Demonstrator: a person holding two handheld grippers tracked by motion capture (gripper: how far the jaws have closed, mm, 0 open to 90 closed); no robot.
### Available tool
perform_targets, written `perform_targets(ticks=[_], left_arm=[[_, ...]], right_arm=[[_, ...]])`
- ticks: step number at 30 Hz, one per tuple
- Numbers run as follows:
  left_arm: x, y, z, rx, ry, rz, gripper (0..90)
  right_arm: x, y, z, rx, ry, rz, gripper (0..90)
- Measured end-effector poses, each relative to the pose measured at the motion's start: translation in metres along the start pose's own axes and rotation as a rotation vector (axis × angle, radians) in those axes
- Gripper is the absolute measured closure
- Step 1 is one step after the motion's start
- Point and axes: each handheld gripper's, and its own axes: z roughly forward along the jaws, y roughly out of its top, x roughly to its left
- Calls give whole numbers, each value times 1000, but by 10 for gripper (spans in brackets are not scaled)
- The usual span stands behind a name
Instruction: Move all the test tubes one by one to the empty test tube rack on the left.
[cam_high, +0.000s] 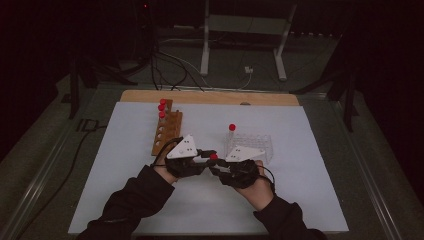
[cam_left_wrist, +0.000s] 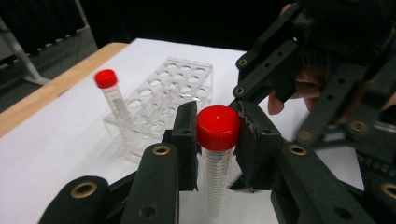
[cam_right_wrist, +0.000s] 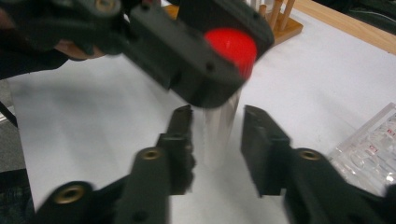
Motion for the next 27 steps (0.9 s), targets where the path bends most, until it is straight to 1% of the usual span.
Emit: perform_targets(ticks=[1,5,6,8,11,13,17,21,22,23,25,27], left_arm=[[1,1,-2,-3,6,-3,716],[6,4,-11,-4,31,-8,716],[7,4,-13,-2,33,-6,716],[9,5,-17,-2,47,-9,716],[13,6,-22,-5,63,-16,716],[17,7,-27,-6,71,-23,716],[24,8,-35,-7,98,-31,717],[30,9,-43,-9,125,-39,717],[31,9,-45,-10,130,-42,716],[33,9,-47,-12,138,-43,717],[36,9,-51,-10,150,-48,717],[39,10,-54,-11,166,-52,717]], right_arm=[[0,0,-1,-5,-11,-2,552],[-2,3,-6,-28,-11,9,478],[-3,3,-7,-33,-14,5,448],[-4,4,-9,-48,-9,14,401],[-4,4,-10,-56,-16,17,309],[-5,4,-10,-63,-15,27,245],[-5,5,-11,-78,-30,45,137],[-6,5,-12,-86,-37,49,30],[-6,5,-13,-86,-37,49,25],[-6,5,-14,-92,-35,50,2],[-7,5,-15,-93,-26,53,0],[-7,5,-16,-102,-28,59,0]])
